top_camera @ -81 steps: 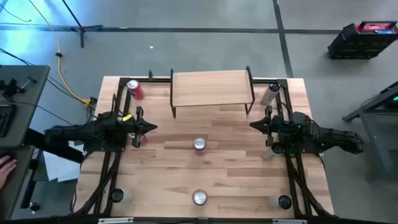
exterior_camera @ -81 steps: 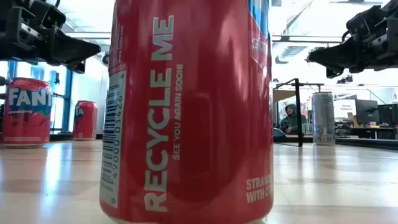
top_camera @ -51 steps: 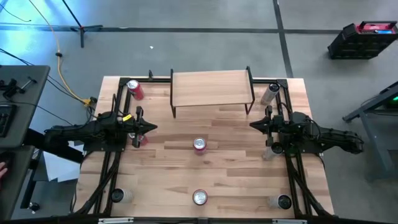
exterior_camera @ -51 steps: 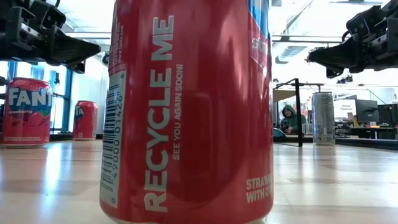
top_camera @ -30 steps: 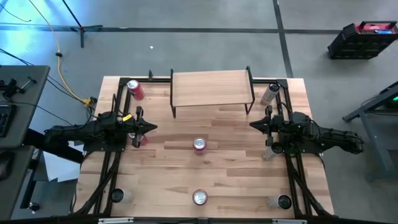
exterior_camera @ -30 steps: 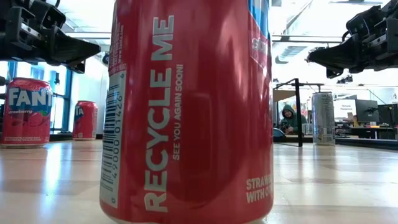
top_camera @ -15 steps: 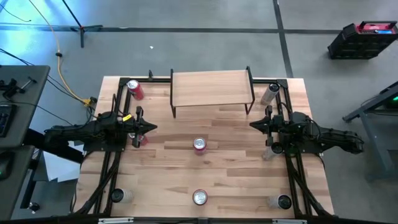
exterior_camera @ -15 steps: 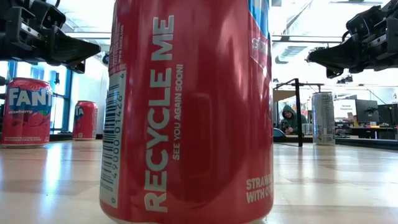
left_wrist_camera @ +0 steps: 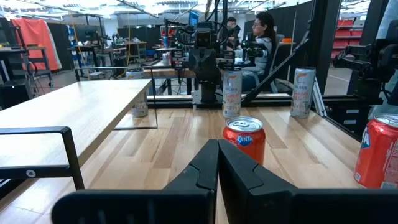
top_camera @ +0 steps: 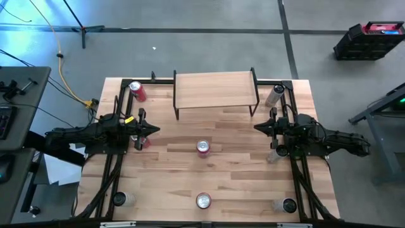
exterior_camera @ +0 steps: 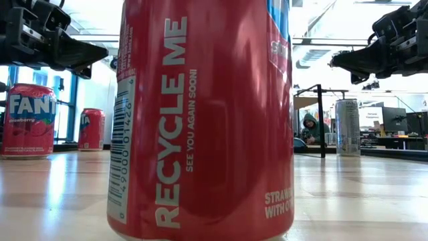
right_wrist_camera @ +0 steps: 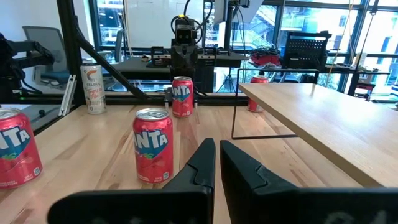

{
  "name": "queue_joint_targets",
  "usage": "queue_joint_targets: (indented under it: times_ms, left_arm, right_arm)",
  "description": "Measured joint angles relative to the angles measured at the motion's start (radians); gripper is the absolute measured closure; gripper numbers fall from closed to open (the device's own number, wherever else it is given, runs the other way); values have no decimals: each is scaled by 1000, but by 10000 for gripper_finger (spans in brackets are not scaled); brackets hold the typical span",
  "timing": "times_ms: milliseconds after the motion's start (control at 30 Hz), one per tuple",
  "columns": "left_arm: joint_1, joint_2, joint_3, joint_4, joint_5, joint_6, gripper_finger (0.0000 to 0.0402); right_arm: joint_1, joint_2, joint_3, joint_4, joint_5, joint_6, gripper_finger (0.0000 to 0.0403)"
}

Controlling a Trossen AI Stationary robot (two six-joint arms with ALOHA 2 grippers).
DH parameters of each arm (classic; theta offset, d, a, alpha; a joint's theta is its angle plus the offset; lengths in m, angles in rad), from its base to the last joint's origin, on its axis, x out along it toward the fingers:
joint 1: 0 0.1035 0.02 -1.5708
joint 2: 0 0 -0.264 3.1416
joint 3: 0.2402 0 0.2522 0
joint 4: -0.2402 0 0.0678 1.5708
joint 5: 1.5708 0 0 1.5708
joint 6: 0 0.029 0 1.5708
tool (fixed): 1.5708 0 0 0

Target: Place canned beverage on shelf

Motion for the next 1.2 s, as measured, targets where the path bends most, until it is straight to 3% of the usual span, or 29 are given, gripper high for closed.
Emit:
queue_joint_targets:
  times_ms: [800, 1000, 1200]
  left_arm:
    - [0, 0, 0, 0, 0, 0, 398]
    - [0, 0, 0, 0, 0, 0, 398]
    - [0, 0, 0, 0, 0, 0, 398]
  right_arm:
    - [0, 0, 0, 0, 2, -7, 394]
    - [-2, 0, 0, -4, 61, -405, 394]
    - [-2, 0, 0, -2, 63, -466, 394]
